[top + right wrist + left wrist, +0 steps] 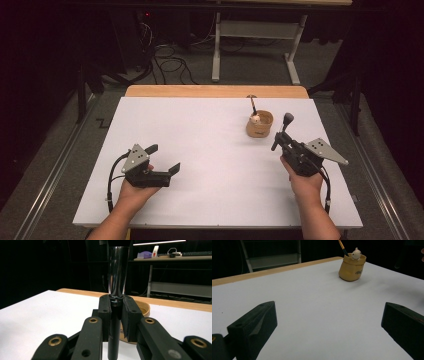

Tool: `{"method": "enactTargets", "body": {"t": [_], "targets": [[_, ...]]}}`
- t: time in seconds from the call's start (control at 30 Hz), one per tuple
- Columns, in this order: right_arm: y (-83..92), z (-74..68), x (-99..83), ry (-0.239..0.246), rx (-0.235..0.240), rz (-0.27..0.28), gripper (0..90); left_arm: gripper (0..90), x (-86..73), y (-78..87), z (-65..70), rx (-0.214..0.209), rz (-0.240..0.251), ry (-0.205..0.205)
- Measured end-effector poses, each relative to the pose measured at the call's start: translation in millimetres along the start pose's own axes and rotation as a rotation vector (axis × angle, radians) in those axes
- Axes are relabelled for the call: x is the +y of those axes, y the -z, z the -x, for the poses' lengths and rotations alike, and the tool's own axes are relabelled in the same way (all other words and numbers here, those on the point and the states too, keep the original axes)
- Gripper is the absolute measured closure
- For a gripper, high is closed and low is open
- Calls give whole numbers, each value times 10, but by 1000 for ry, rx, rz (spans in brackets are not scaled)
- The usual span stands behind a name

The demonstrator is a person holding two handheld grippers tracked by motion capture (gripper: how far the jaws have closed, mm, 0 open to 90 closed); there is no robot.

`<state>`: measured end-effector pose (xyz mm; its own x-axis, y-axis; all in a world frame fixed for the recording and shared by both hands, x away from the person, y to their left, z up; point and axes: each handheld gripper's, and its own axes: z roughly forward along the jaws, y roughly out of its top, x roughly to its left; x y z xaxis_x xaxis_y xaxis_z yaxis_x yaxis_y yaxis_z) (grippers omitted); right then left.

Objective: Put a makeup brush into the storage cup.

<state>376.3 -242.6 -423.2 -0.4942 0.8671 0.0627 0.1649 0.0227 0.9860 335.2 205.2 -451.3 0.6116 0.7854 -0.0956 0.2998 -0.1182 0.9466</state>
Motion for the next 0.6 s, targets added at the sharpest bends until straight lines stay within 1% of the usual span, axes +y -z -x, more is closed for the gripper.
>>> {"method": "enactTargets", "body": {"t": [0.1, 0.13, 0.23, 0.27, 0.3, 0.43, 0.5, 0.6], "targets": [[-40, 6, 18, -8, -5, 6, 802, 15, -2, 2, -5, 1, -2, 2], [-64, 10, 25, -16, -7, 6, 803, 14, -2, 5, -9, 1, -3, 1], [-149, 32, 42, -19, -16, -3, 803, 14, 1, 12, -14, 2, 0, -2], [-174, 43, 52, -10, -18, -8, 803, 14, 0, 12, -13, 1, 1, -3], [-198, 48, 64, 1, -32, -12, 803, 14, 0, 11, -10, -1, 2, -2], [-293, 75, 119, 5, -41, -13, 803, 14, -1, 11, -6, -3, -2, -4], [-340, 78, 142, -1, -43, -18, 802, 14, 0, 13, -6, -3, 2, -2], [-413, 89, 175, 5, -47, -24, 803, 14, 2, 16, -6, -3, 6, 0]]}}
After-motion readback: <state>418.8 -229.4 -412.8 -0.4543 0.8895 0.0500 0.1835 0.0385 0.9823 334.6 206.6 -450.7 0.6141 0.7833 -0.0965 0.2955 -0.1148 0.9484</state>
